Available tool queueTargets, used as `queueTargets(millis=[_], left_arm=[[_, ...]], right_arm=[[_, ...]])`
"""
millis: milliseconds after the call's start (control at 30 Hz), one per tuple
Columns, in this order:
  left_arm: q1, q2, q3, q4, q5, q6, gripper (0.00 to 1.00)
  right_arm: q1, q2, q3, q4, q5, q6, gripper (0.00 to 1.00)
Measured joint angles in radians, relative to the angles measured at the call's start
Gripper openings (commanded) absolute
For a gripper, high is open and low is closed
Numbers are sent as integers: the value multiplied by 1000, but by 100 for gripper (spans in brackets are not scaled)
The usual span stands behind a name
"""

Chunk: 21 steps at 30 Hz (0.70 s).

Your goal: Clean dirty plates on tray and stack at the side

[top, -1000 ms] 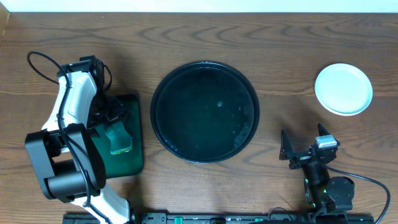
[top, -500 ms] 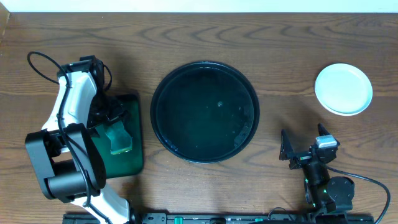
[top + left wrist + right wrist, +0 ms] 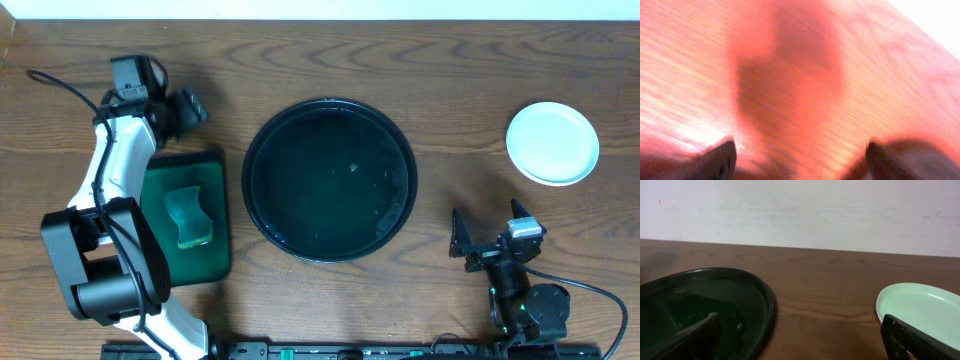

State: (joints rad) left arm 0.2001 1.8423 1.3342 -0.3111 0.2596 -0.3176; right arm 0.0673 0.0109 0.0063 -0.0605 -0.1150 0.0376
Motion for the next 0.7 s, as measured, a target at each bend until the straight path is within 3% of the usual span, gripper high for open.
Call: queueTargets(millis=[167,300,400,700], left_arm=[[-6,1,-2,534,206,-61,83],[-13,-5,0,792,291,-135,83],[-13,-26,0,869,316,-157,83],[-12,-270,0,878,337,-93,83]], right_arm=[[0,0,0,0,0,0,99],[0,0,0,0,0,0,99],[0,0,0,0,0,0,99],[0,0,0,0,0,0,99]])
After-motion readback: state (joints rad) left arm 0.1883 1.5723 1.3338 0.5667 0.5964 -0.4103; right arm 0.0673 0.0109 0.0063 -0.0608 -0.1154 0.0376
